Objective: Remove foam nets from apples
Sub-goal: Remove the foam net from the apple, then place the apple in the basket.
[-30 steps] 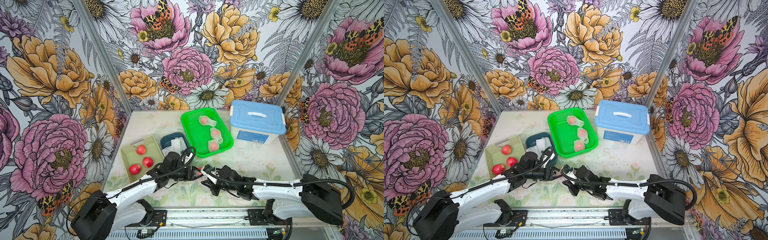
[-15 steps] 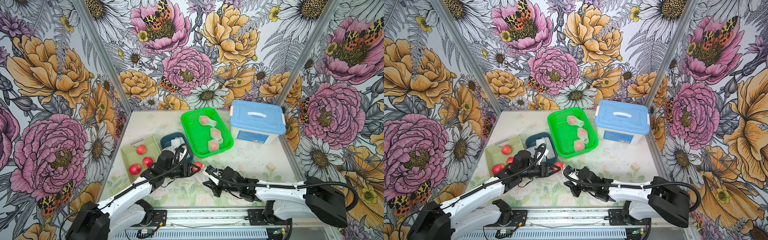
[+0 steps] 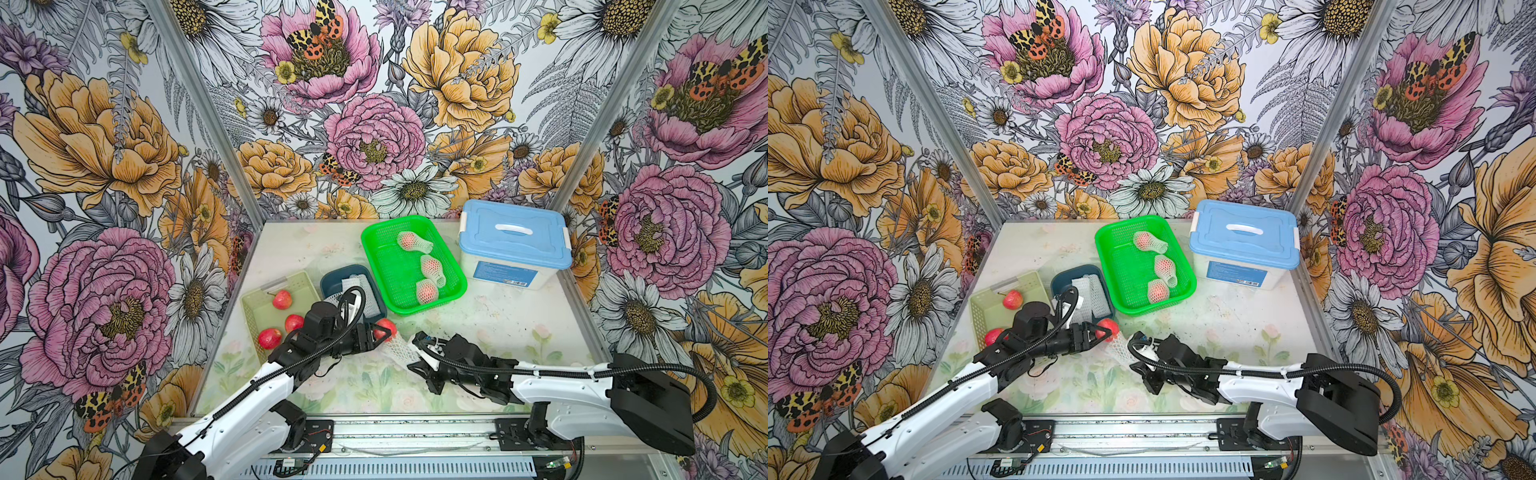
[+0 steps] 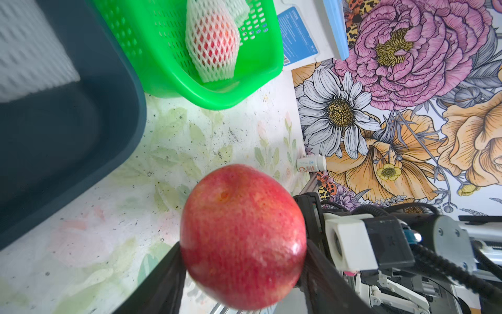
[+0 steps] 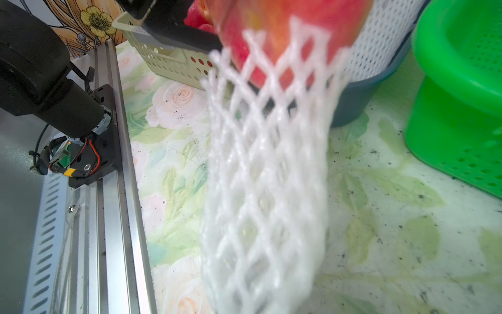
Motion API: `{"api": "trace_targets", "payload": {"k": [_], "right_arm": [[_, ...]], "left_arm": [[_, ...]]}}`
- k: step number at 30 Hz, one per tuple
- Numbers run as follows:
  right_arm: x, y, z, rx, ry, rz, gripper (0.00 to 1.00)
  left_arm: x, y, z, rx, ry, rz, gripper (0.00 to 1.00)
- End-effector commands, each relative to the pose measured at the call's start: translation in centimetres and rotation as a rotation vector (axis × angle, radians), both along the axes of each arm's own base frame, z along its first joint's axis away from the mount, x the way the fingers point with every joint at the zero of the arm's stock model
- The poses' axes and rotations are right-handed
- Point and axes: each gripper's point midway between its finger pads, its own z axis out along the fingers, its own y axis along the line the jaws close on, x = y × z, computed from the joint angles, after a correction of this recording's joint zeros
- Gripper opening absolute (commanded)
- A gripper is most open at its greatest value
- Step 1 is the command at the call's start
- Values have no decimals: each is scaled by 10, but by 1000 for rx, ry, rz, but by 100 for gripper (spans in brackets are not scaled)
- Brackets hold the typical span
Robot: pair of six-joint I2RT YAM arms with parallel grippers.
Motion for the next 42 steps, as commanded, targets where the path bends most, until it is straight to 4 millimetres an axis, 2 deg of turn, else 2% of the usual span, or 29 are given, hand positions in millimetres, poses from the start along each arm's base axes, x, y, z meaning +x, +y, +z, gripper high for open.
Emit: {"api": "trace_targets", "payload": {"k": [1,8,17,24,27,29,33,38,42], "right_arm": [[6,0,8,34,-18,-26,5],[6,2,10,43,-20,-21,5],[8,5,15,60,-34,-23,5],[20,13,31,88,-62,-58,5],[33,18,41,86,-84,-103,5],[39,25,52,100,-101,-116,6],[57,37,76,133,-130,-169,6],[86,62,96,117,-142,-244,6],[113,85,101,81,-120,-287,5]], "left_arm": [[10,16,8,26,-40,65,66],[22,59,19,69,-86,249,66],[34,124,8,257,-71,533,66],[57,178,7,254,-18,735,66],[70,194,10,208,-21,778,66],[78,205,11,237,-18,809,66],[99,215,12,279,0,813,67],[124,233,3,296,63,840,67],[137,245,-9,295,126,861,67]]}}
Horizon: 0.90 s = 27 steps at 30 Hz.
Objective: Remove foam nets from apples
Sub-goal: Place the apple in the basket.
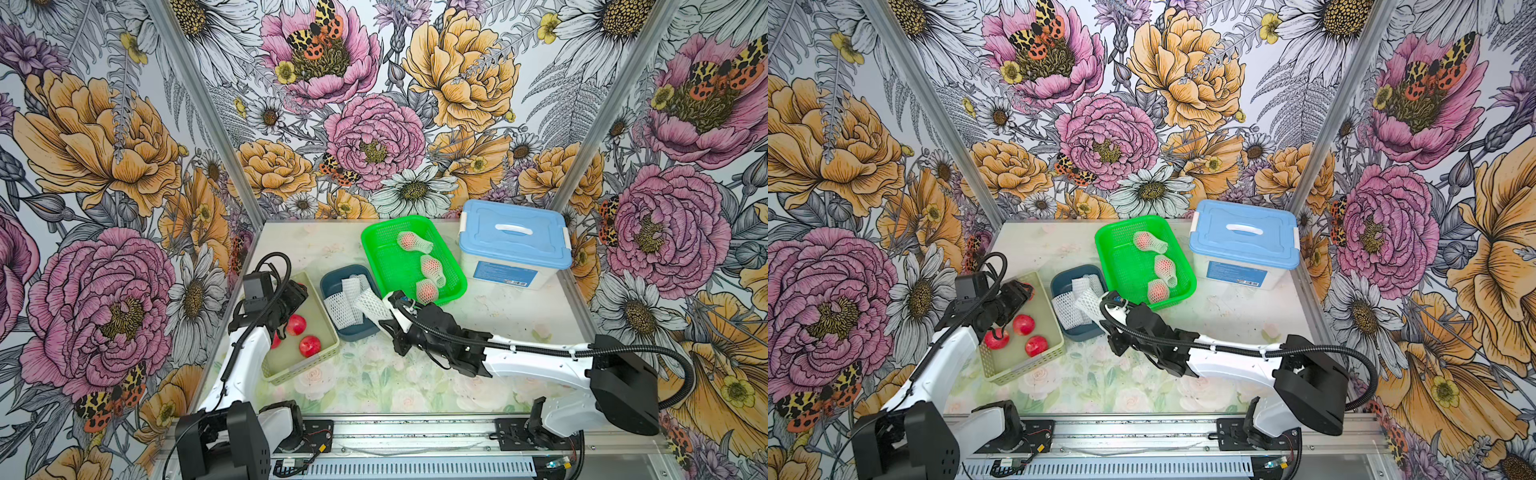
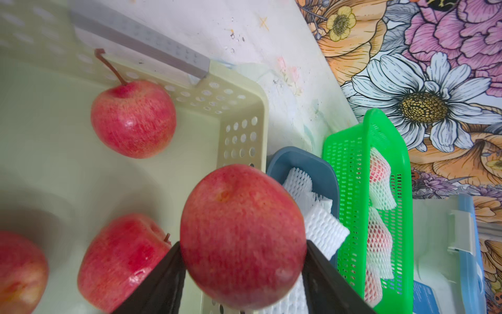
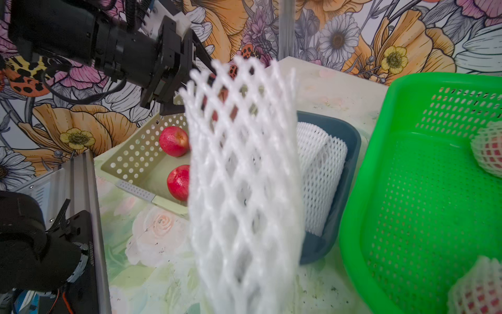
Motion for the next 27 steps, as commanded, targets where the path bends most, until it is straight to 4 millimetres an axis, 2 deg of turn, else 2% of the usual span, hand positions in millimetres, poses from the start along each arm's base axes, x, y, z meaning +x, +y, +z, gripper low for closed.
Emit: {"api": "trace_targets", "payload": {"k": [1,5,8,15,18,22,27], "right_arm": [[27,12,-2,-48,38,-78,5],[51,36,-5,-69,90,-114,5],[60,51,-15,-91,125,-117,5],[73,55,-39,-88,198,-172,13],[73,56,-44,-90,214,-162,18],[74,55,-55,-100,246,-165,26],[73,59,-62,-91,284,-148,47]], "left_arm": [[18,8,3,-5,-18,-3,67],[25,12,-9,-50,10,0,67],[26,12,-15,-71,16,-5,67],[28,12,-22,-91,34,-7,78],[28,11,-21,-95,31,-10,78],[30,6,-5,-103,-21,-34,78],[34,-22,23,-105,-93,-148,79]]}}
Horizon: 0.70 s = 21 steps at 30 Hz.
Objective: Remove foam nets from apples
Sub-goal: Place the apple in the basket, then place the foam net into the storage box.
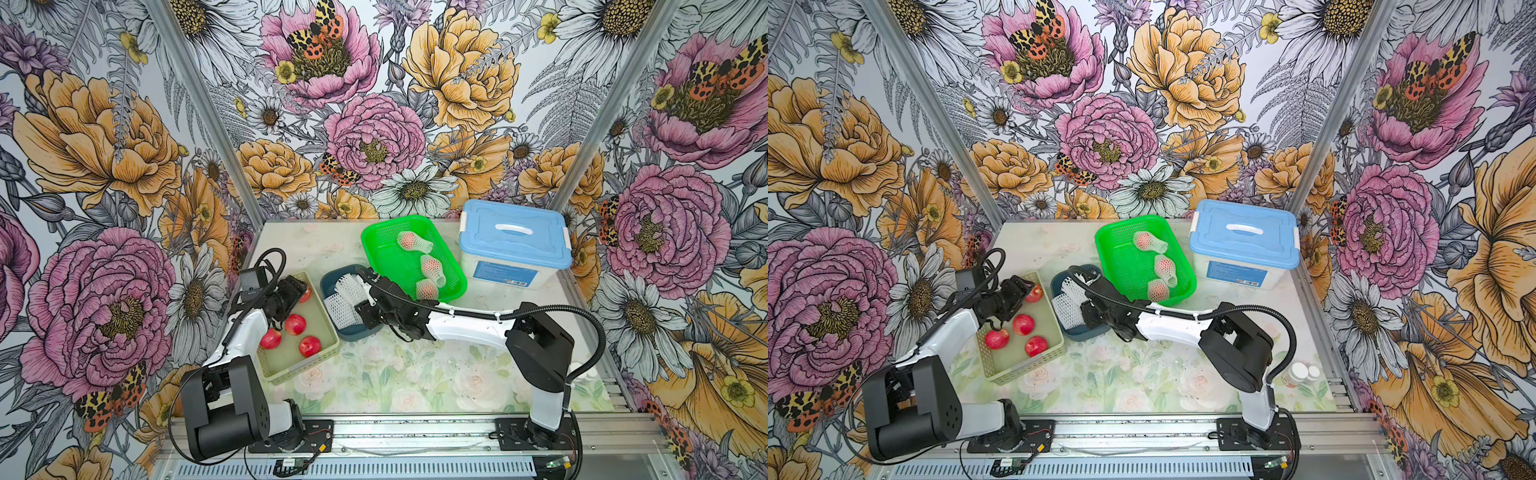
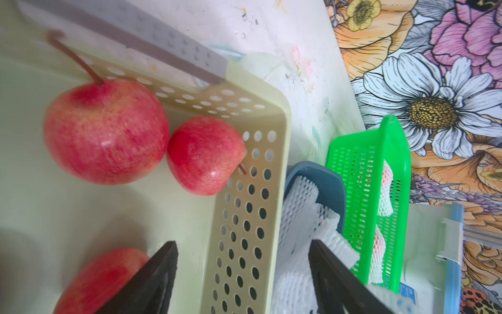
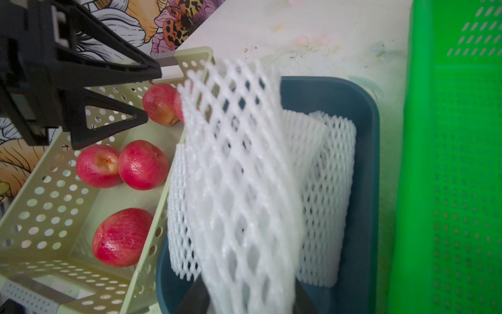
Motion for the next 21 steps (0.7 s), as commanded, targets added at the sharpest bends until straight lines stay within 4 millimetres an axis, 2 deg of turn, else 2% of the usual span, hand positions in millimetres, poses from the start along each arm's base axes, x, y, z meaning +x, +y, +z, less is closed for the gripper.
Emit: {"api": "trace_targets", "payload": {"k": [1,5,11,14,21], "right_arm": [[2,8,-3,20,30,10,50],[1,8,-6,21,39,8,57],[0,4,-1,26,28,5,58],[-3,1,5,48,14,6,58],[-8,-2,13,74,-7,10,59]], "left_arm": [[13,-25,41,-3,-125,-124,79],[11,-62,57,-16,-166,-252,80],[4,-117,75,-41,-217,-438,81],[3,-130,73,-43,-207,-472,79],[9,-141,63,-13,-180,-492,71]]}}
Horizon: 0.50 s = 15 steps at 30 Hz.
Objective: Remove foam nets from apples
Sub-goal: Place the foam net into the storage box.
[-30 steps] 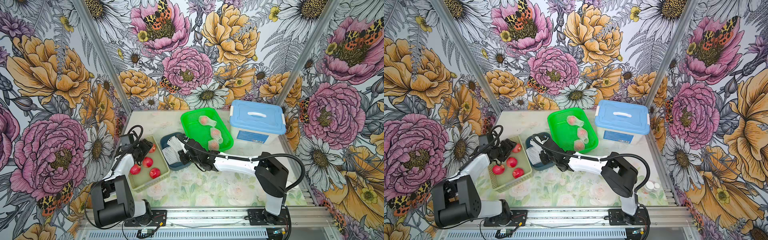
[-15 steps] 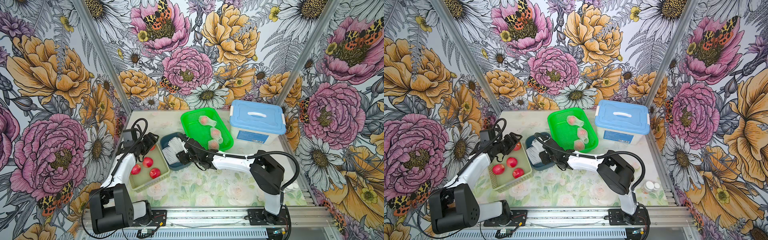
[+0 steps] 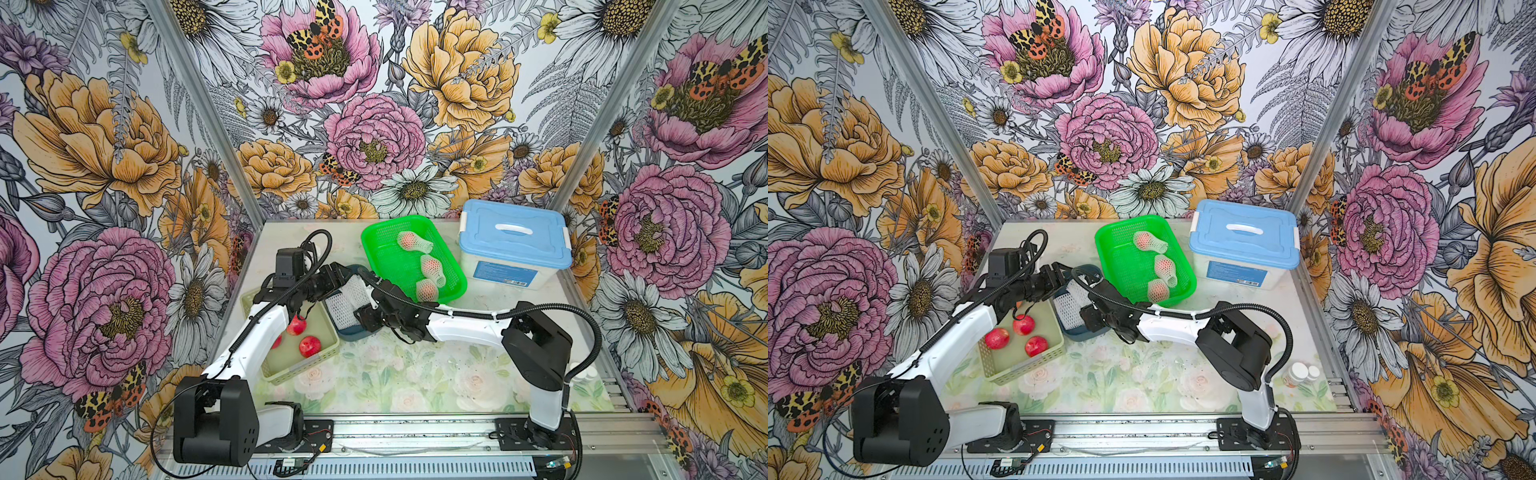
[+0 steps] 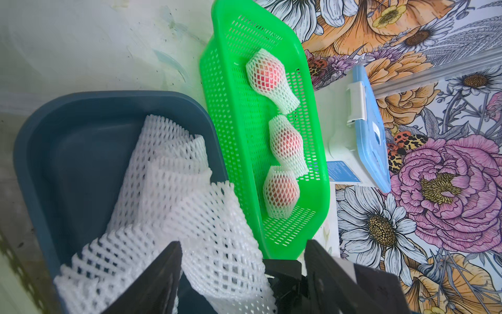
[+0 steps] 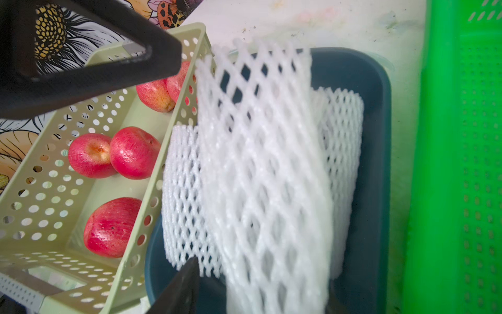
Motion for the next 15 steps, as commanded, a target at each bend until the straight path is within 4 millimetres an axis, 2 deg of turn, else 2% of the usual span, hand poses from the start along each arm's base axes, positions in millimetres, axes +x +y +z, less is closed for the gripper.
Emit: {"api": "trace_targets", "payload": {"k": [1,3,7,10,12,15], "right_arm": [[-2,3,30,76,-46,7,59],[-4,4,32,83,-56,11,59],[-6,4,32,83,-59,16,59],[-6,3,31,79,-61,16,59],[-7,1,31,75,-64,15,59],[-10,-8,27,66,-65,13,59]], "left_arm": [[7,-3,-3,35,-5,-12,69],[7,-7,-9,37,13,-20,63],[6,-11,-15,62,20,-27,34],[7,-8,-16,85,19,-18,17],[7,-4,-19,115,32,-8,9],[7,3,-25,160,50,8,4]]}}
